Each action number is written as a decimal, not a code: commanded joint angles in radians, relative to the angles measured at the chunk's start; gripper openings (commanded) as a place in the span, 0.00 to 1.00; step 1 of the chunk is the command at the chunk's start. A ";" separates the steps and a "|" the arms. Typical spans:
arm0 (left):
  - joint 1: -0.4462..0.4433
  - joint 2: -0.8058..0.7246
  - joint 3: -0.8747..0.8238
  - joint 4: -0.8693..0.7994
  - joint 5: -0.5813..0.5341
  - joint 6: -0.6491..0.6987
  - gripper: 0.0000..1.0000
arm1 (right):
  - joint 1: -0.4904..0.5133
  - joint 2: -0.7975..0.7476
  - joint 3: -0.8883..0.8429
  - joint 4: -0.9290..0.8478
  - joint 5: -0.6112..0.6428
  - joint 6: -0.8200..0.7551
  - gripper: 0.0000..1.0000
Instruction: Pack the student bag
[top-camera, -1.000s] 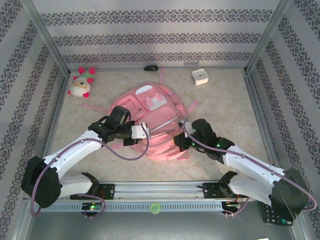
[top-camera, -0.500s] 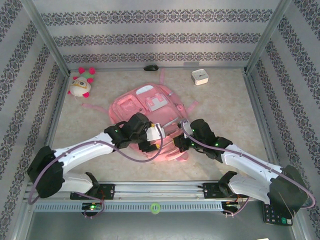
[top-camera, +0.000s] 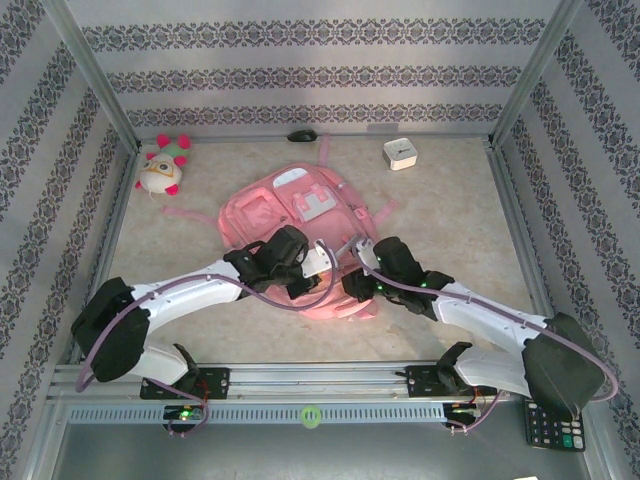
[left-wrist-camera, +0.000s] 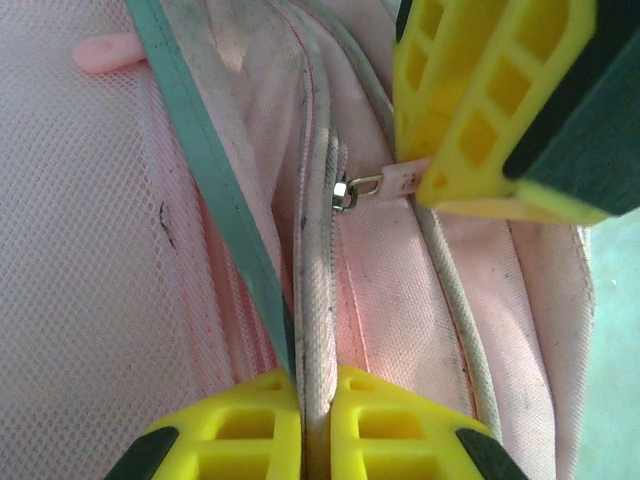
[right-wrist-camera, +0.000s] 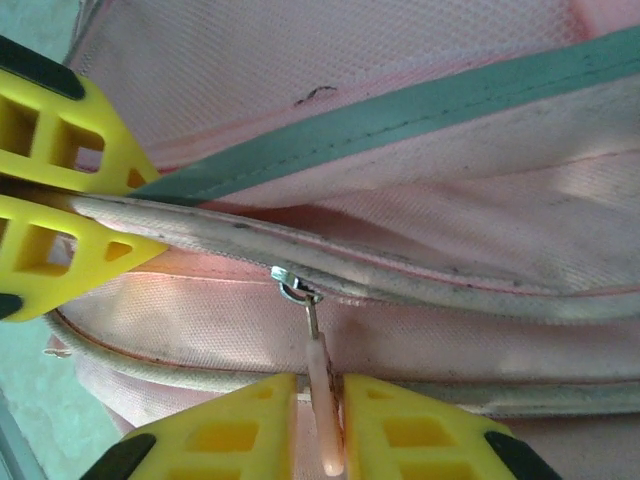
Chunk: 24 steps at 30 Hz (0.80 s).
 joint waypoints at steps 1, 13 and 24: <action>-0.009 -0.051 -0.006 0.064 0.144 -0.038 0.01 | 0.012 0.031 0.037 0.058 -0.006 -0.014 0.24; 0.027 -0.131 -0.039 -0.002 0.169 0.050 0.00 | -0.096 -0.034 0.053 -0.075 0.062 -0.006 0.00; 0.138 -0.405 -0.218 -0.152 0.209 0.368 0.14 | -0.206 0.036 0.147 -0.161 -0.096 -0.072 0.00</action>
